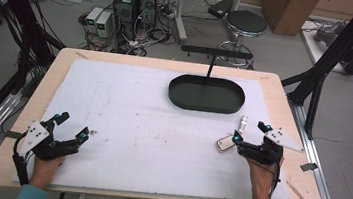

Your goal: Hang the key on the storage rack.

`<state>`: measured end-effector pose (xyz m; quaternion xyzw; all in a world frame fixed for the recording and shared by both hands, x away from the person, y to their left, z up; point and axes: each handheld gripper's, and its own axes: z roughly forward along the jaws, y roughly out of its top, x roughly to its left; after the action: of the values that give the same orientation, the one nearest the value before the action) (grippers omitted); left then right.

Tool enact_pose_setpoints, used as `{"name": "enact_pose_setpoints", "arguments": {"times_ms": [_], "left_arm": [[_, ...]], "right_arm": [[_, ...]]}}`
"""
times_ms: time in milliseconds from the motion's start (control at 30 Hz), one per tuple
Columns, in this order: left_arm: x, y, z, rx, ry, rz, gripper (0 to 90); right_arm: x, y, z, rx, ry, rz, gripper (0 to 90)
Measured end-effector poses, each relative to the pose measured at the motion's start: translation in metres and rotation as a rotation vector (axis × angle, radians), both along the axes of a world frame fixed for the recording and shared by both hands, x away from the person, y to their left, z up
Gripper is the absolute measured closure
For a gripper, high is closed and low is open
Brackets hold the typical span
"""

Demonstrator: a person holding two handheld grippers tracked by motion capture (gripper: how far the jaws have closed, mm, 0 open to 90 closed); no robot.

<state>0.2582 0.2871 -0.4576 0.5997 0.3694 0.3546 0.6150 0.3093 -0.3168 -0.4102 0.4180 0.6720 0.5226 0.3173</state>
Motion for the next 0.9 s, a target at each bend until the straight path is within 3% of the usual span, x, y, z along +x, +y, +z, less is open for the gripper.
{"name": "enact_pose_setpoints", "arguments": {"times_ms": [67,100,133,300,467,500,533,600,667,733,767,900], "left_arm": [[0.000,0.000,0.000,0.000,-0.002,0.000,11.3],[0.000,0.000,0.000,0.000,-0.001,0.000,11.3],[0.000,0.000,0.000,0.000,-0.001,-0.001,11.3],[0.000,0.000,0.000,-0.002,-0.001,-0.002,11.3],[0.001,0.000,0.000,-0.002,0.005,-0.002,11.3],[0.001,0.000,0.000,-0.002,0.005,-0.002,11.3],[0.001,0.000,0.000,0.000,0.006,-0.003,11.3],[0.001,0.000,0.000,0.001,0.006,-0.004,11.4],[0.001,0.000,0.000,-0.002,0.009,-0.002,11.3],[0.002,0.000,0.000,-0.007,0.017,-0.003,11.3],[0.002,0.000,0.000,-0.009,0.020,-0.002,11.3],[0.002,0.000,0.000,-0.005,0.019,-0.002,11.3]], "right_arm": [[0.006,0.000,0.009,-0.018,0.041,-0.007,4.7],[0.006,0.000,0.009,-0.018,0.041,-0.007,4.7],[0.012,0.001,0.017,-0.041,0.076,-0.023,4.7],[0.028,0.003,0.028,-0.092,0.186,-0.062,4.7],[0.041,0.002,0.032,-0.115,0.281,-0.087,5.8],[0.041,0.002,0.032,-0.115,0.281,-0.087,5.8],[0.047,0.002,0.032,-0.131,0.335,-0.110,6.4],[0.051,0.002,0.032,-0.138,0.373,-0.131,7.4],[0.055,0.002,0.033,-0.146,0.416,-0.148,14.8],[0.056,0.002,0.033,-0.145,0.429,-0.147,15.3],[0.061,0.003,0.032,-0.157,0.471,-0.158,15.2],[0.069,0.005,0.030,-0.167,0.551,-0.180,15.2]]}}
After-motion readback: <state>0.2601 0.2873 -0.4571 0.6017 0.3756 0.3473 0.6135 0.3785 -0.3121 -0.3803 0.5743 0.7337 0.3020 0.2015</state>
